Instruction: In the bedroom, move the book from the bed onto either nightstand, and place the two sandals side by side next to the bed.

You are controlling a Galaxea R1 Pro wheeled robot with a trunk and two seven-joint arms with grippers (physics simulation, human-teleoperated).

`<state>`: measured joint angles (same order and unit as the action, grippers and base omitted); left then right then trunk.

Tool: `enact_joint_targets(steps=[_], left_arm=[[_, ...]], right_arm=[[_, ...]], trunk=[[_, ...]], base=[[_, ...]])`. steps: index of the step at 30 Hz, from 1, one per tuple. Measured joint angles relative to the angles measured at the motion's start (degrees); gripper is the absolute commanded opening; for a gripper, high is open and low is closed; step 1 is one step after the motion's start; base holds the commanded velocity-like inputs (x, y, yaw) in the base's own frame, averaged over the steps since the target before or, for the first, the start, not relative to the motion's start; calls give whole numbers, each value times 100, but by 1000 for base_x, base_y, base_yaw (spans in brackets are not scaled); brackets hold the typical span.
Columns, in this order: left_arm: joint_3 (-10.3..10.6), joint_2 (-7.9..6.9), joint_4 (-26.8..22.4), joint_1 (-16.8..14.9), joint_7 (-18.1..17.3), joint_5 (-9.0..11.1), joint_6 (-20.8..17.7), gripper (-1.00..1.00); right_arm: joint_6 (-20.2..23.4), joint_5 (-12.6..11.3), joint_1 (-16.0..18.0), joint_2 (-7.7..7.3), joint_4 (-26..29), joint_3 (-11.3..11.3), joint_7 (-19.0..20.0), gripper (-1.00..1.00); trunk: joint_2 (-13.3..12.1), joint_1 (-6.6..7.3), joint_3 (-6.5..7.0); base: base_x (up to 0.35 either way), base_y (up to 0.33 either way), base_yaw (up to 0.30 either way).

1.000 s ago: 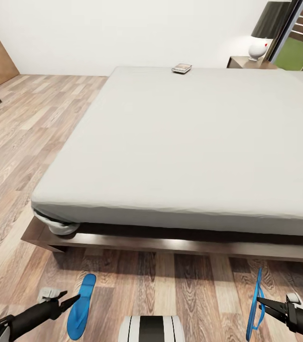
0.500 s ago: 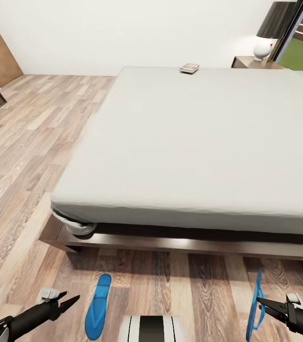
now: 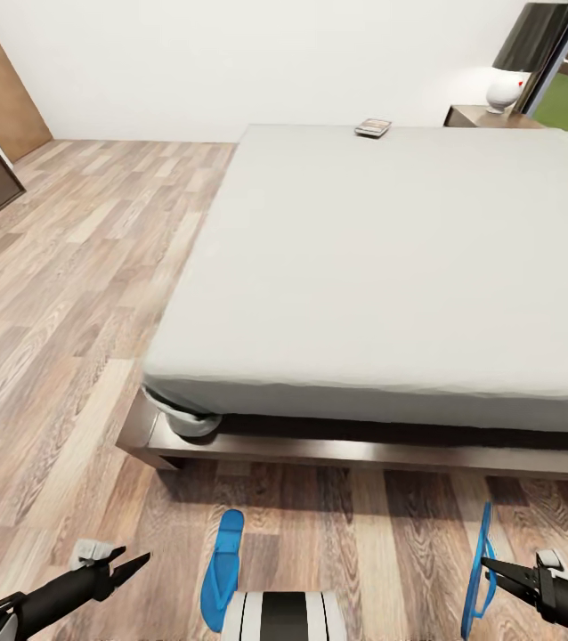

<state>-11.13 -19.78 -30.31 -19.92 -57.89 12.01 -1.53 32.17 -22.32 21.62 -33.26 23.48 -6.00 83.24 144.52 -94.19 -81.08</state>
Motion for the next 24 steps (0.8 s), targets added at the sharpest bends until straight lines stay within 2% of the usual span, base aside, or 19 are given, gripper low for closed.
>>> enact_joint_targets(steps=[10,14,19,20,22,24], left_arm=[[14,9,0,0,7,-7,-1,100],[20,13,6,0,20,-9,0,100],[26,25,2,0,272,-13,-4,100],[26,26,1,0,285,-14,-5,100],[27,26,0,0,301,-17,-2,100],[27,26,0,0,307,-14,1,100]], right_arm=[[-6,12,0,5,0,0,-17,-100],[-8,36,1,5,173,-4,-23,-100],[-15,55,0,5,305,-2,-88,-100],[-17,56,0,7,340,-2,-149,-100],[-21,65,0,12,526,-3,-543,-100],[-17,77,1,14,825,-4,-1404,-100]], trunk=[[0,0,0],[0,0,0],[0,0,0],[0,0,0],[0,0,0],[0,0,0]], base=[[-87,274,0],[-88,274,0],[-89,274,0],[-89,272,0],[-89,272,0],[-89,271,0]])
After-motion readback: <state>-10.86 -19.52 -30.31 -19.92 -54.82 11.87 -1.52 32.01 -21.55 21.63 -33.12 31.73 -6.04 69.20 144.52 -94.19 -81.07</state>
